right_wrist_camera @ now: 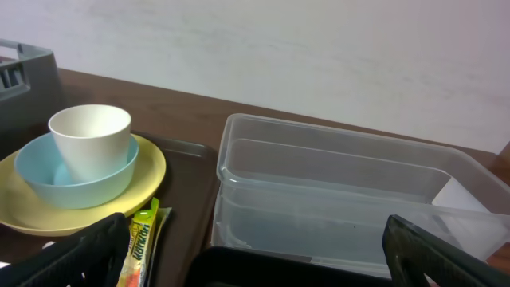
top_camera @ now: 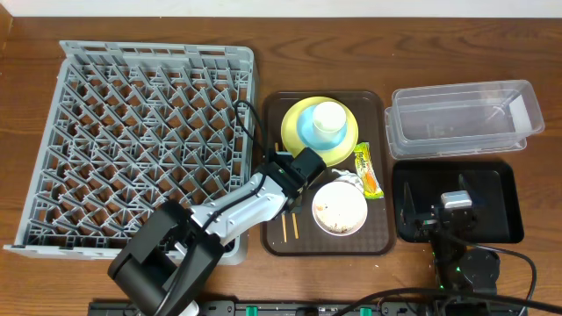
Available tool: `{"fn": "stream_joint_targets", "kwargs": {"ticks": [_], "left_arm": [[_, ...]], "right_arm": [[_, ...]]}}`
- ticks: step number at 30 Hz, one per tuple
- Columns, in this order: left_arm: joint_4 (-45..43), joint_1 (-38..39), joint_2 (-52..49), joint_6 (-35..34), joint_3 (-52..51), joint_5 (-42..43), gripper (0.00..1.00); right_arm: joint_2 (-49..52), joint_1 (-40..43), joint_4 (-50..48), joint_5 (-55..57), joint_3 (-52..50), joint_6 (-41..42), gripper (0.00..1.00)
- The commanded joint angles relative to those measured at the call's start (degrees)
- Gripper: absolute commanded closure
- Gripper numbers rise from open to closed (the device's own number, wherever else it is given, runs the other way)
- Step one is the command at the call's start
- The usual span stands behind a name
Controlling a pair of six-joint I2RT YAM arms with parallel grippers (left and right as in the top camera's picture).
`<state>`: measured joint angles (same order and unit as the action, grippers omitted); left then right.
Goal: Sort waste into correct bins and load items into the dishwasher
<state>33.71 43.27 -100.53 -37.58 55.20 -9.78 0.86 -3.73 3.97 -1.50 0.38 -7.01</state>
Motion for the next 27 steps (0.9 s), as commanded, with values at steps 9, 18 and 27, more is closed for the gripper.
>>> {"fn": "stream_joint_targets", "kwargs": {"ticks": [9,18,27], "left_arm": [[3.63,-0.17,12.31,-2.12,0.96,0.24,0.83],[3.93,-0.04,9.27,-5.20,-0.72,0.28,0.83],[2.89,1.86,5.42,-6.25,-0.72,0.28,0.77]], "right_arm": [[-0.11,-0.31,0.24,-0.07,-0.07,-0.35,0.01],[-0.11,-0.31,0.24,-0.07,-0.07,-0.35,0.01],[-0.11,-0.31,0.24,-0.04,-0.07,-0.35,0.01]]}}
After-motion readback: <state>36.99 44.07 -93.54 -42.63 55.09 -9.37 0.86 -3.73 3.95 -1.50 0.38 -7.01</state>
